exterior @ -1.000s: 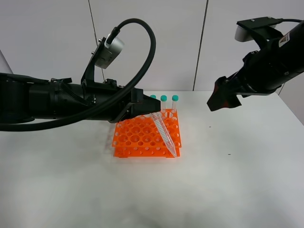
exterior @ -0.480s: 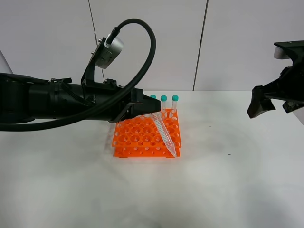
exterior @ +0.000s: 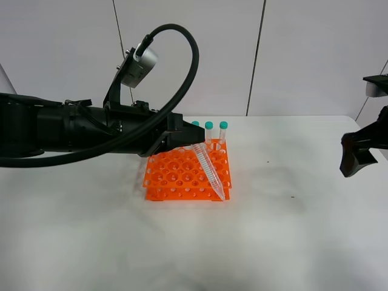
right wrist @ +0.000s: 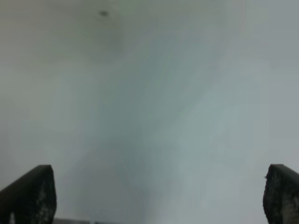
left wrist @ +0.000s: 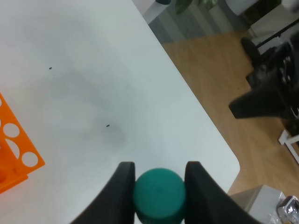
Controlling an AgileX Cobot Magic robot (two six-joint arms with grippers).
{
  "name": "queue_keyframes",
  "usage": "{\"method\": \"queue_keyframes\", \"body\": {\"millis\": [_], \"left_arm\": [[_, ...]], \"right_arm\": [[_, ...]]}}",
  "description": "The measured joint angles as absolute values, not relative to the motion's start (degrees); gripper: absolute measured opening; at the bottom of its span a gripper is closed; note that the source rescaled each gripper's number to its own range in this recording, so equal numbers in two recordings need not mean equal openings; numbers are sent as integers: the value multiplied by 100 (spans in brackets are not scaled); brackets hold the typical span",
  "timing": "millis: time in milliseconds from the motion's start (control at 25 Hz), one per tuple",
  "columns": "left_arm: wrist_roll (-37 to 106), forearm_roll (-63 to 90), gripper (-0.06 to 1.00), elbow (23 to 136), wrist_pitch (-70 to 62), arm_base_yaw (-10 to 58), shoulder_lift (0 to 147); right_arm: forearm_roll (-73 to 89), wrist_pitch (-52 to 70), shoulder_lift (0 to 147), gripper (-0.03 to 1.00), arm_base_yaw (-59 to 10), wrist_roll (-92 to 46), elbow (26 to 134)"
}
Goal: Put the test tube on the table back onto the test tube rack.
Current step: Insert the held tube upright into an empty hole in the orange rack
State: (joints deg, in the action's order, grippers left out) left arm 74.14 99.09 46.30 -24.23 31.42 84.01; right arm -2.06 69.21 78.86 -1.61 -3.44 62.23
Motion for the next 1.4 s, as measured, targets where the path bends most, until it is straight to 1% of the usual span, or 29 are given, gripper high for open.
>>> {"method": "queue_keyframes", "body": {"millis": [120, 280, 440, 560, 760, 1040, 1160, 1400], "left_arm": [[7414, 9909, 0, 4630, -2423, 3142, 8401], [7414, 9909, 0, 4630, -2423, 3142, 8401], [7414, 9909, 0, 4630, -2423, 3142, 8401], [7414, 9909, 0, 4630, -2423, 3142, 8401], [7414, 9909, 0, 4630, -2439, 3142, 8401], [7414, 9909, 0, 4630, -2439, 3142, 8401], [7414, 9909, 0, 4630, -2439, 3142, 8401], [7414, 9909, 0, 4630, -2439, 3142, 8389]], "right_arm": [[-206, 6926, 7252, 98, -161, -344, 5559], [-194, 6922, 6063, 98, -161, -344, 4513], [-85, 6393, 4534, 98, -161, -344, 3513], [73, 6068, 3292, 98, -161, -344, 2994], [155, 5866, 1585, 98, -161, -369, 2886], [156, 5853, 253, 98, -161, -369, 2870], [156, 5853, -17, 98, -161, -369, 2870], [139, 5853, -29, 98, -161, -369, 2870]]}}
